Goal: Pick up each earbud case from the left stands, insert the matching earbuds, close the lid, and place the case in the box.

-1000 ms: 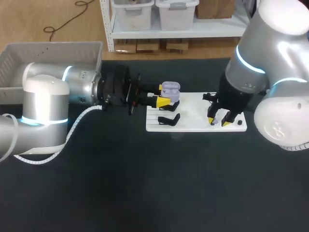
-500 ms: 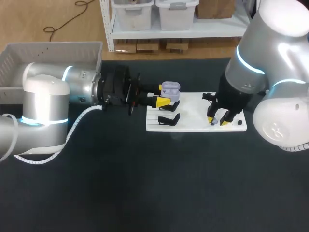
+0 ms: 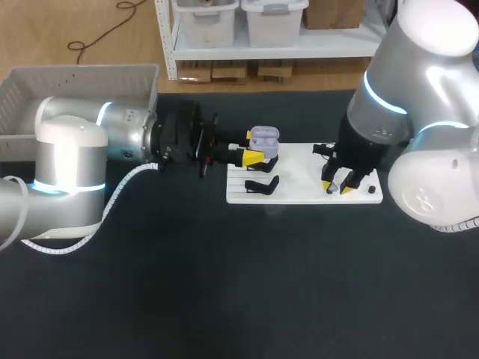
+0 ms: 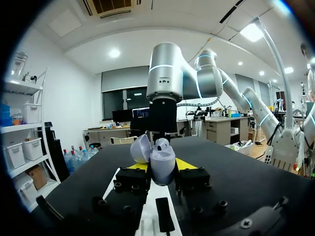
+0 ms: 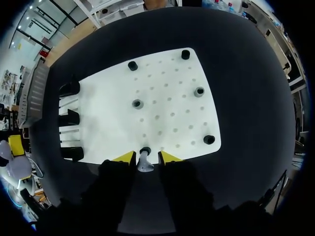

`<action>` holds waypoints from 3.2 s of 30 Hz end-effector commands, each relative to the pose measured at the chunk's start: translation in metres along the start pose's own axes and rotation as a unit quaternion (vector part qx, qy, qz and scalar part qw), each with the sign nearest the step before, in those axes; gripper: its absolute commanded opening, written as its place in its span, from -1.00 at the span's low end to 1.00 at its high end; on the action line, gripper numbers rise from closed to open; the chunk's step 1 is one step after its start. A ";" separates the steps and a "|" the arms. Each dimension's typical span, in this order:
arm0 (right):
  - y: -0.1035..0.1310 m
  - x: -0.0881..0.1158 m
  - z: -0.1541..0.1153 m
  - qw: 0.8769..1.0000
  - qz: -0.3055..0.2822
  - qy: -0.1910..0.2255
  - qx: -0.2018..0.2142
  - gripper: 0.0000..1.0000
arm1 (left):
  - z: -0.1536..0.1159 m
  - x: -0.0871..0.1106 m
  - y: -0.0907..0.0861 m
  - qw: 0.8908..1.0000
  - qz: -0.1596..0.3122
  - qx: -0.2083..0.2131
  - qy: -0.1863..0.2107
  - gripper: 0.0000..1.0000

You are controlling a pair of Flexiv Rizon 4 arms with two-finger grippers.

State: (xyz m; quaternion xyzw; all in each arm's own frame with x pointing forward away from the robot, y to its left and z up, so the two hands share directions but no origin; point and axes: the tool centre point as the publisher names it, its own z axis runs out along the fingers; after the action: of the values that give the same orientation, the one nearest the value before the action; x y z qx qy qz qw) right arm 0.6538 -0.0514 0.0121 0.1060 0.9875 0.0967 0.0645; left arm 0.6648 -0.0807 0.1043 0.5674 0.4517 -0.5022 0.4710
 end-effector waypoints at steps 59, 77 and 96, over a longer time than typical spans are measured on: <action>0.134 0.014 -0.136 0.972 -0.208 0.105 -0.003 -1.00 | 0.000 -0.001 -0.002 1.000 0.001 -0.003 0.001 -1.00; 0.157 0.018 -0.125 0.966 -0.235 0.108 -0.004 -1.00 | 0.000 -0.001 -0.002 1.000 0.001 -0.003 0.001 -1.00; 0.160 0.014 -0.117 0.959 -0.264 0.103 -0.003 -1.00 | 0.000 -0.001 -0.002 1.000 0.001 -0.003 0.001 -1.00</action>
State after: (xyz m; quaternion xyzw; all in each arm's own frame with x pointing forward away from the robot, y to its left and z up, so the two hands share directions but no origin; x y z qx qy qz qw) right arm 0.6541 0.0844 0.1583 -0.1698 0.9813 0.0895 -0.0148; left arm 0.6648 -0.0807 0.1043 0.5674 0.4517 -0.5022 0.4710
